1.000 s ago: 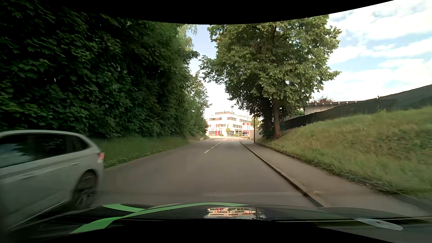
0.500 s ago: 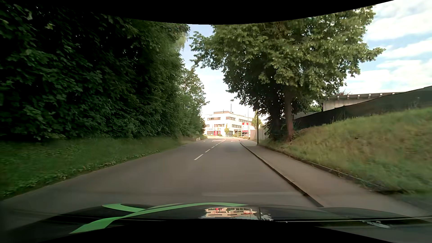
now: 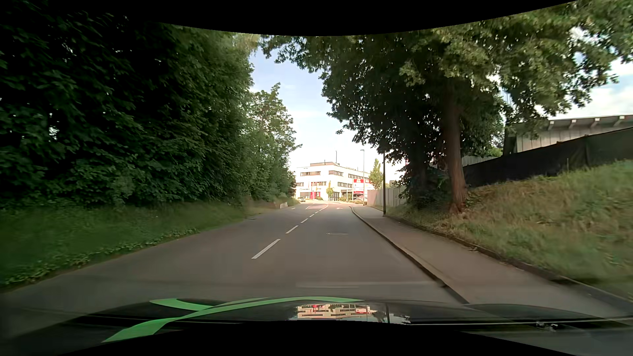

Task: Follow the waypoints while adhering to traffic rules and regulations

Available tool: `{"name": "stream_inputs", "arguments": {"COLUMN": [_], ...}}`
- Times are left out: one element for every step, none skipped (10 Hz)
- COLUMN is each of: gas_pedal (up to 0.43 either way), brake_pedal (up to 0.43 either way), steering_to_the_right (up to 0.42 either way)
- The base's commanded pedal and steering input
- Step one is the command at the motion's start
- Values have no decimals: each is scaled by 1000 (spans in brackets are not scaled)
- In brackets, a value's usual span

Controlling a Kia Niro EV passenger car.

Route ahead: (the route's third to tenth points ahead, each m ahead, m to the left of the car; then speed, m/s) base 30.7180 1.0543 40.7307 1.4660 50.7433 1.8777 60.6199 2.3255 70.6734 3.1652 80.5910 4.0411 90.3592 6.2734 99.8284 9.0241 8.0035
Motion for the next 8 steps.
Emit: {"name": "stream_inputs", "arguments": {"gas_pedal": [177, 177, 177, 177, 177, 177, 177, 177], "brake_pedal": [0, 0, 0, 0, 0, 0, 0, 0], "steering_to_the_right": [8, 8, 8, 8, 8, 8, 8, 8]}}
